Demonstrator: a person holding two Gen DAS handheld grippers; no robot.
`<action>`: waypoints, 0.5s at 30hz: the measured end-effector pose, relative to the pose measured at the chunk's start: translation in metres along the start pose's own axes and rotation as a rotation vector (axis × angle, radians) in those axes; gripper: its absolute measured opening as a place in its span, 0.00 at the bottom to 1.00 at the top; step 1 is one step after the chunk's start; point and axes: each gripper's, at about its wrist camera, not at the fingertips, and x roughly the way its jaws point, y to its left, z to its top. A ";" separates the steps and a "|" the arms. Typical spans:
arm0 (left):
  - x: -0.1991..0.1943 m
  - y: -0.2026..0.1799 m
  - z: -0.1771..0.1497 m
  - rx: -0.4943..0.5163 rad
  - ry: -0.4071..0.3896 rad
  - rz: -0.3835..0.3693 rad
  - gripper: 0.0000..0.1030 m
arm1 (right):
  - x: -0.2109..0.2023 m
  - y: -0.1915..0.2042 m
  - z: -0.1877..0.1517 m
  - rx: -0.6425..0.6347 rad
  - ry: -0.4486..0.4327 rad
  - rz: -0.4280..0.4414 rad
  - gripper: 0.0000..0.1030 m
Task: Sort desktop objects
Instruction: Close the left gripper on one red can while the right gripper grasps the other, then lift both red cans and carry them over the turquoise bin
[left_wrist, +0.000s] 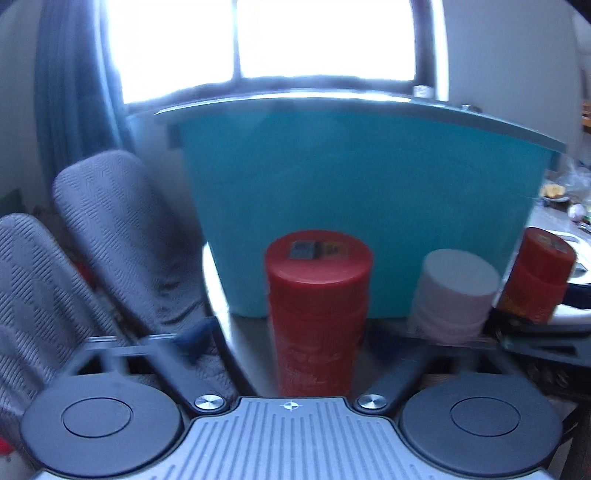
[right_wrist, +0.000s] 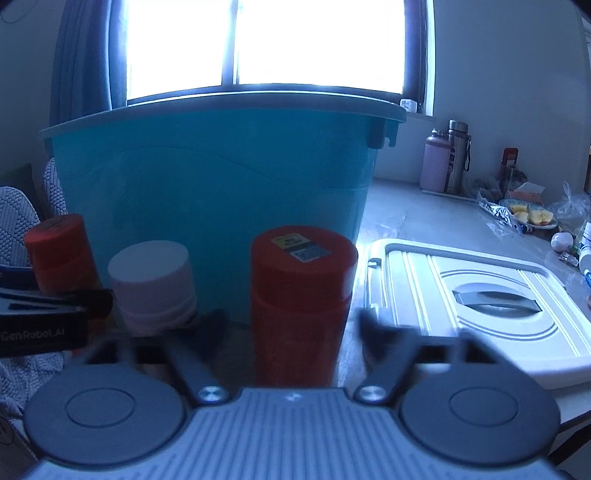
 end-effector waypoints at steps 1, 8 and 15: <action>0.000 -0.001 0.001 0.004 0.000 0.000 0.48 | 0.001 0.000 0.001 -0.001 0.000 0.001 0.48; -0.010 0.003 -0.001 -0.044 -0.013 -0.016 0.48 | -0.011 -0.002 -0.002 0.009 0.002 0.006 0.48; -0.038 0.000 0.004 -0.022 -0.040 -0.020 0.48 | -0.035 -0.003 -0.002 0.019 -0.008 0.003 0.48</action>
